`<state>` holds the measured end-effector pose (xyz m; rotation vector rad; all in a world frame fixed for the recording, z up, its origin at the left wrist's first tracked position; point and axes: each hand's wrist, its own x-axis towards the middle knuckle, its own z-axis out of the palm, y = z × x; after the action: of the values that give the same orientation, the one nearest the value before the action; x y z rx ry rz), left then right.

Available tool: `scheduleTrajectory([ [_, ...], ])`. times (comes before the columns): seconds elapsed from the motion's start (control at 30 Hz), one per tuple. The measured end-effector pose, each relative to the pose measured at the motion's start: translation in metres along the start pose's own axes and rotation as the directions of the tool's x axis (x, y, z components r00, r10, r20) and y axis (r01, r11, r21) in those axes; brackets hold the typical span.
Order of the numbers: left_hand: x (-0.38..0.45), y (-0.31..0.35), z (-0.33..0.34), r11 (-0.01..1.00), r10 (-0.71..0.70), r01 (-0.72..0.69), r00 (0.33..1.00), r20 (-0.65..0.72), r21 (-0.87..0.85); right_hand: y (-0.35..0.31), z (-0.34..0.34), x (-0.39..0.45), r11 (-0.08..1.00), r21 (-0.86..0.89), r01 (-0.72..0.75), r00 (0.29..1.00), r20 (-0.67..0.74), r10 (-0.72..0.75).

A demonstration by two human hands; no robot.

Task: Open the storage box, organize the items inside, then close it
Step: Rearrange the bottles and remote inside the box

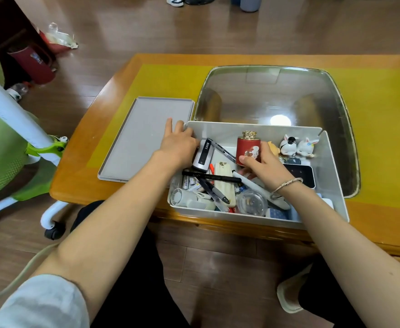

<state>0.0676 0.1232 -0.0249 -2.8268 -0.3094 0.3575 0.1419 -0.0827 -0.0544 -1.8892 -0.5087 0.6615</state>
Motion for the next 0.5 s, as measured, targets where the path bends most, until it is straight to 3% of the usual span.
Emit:
scheduleTrajectory([
  [0.23,0.006,0.009,0.002,0.997,-0.023,0.026,0.999,-0.046,0.067,-0.005,0.004,0.017,0.985,-0.174,-0.003,1.000,-0.001,0.003],
  [0.37,0.001,-0.003,0.006,0.996,-0.005,-0.005,0.993,-0.119,-0.085,-0.009,0.008,0.026,0.969,-0.245,-0.020,0.998,0.046,0.032],
  [0.5,-0.011,-0.013,0.008,0.941,-0.098,-0.010,0.949,-0.301,-0.338,-0.014,0.015,0.033,0.946,-0.322,-0.048,0.993,0.083,0.078],
])
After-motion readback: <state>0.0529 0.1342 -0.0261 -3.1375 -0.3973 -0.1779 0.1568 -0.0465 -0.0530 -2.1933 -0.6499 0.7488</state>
